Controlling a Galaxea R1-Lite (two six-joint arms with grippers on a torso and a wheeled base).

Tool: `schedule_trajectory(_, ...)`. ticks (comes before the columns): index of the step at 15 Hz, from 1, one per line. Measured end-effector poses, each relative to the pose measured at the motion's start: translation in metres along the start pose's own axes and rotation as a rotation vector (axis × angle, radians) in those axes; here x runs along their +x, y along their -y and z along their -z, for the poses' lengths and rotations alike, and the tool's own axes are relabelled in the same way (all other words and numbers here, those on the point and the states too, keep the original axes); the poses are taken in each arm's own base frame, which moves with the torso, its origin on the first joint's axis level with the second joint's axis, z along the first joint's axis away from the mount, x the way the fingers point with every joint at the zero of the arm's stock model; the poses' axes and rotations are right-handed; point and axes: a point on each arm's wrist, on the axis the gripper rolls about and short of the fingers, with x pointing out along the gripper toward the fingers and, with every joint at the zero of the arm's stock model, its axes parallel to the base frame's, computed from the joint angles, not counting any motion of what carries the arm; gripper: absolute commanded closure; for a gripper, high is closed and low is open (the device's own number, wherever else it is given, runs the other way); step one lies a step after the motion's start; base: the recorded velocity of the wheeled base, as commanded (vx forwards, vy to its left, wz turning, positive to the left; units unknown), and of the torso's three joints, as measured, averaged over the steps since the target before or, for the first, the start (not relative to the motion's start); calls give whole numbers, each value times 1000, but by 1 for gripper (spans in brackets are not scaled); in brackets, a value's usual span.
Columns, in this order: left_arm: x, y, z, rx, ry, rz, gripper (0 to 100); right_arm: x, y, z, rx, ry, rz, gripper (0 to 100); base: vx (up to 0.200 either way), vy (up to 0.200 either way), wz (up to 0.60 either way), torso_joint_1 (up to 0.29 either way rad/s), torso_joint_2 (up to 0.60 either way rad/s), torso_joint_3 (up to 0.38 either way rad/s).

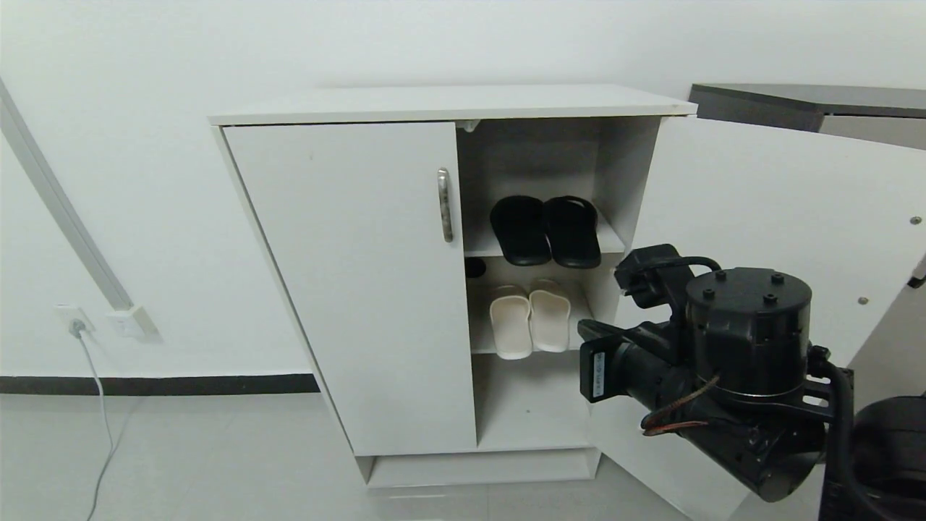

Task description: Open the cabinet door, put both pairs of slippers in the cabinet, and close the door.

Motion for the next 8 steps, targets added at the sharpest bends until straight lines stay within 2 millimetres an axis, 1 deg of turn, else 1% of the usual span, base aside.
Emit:
schedule_trajectory(3, 0, 0, 0, 0, 1, 1, 100, 1, 0, 1, -1, -6, -11, 100, -200, 0, 0, 2, 2, 2)
schedule_trajectory(8, 0, 0, 0, 0, 0, 0, 100, 2, 0, 3, -4, -16, -27, 100, 0, 0, 0, 0, 0, 0)
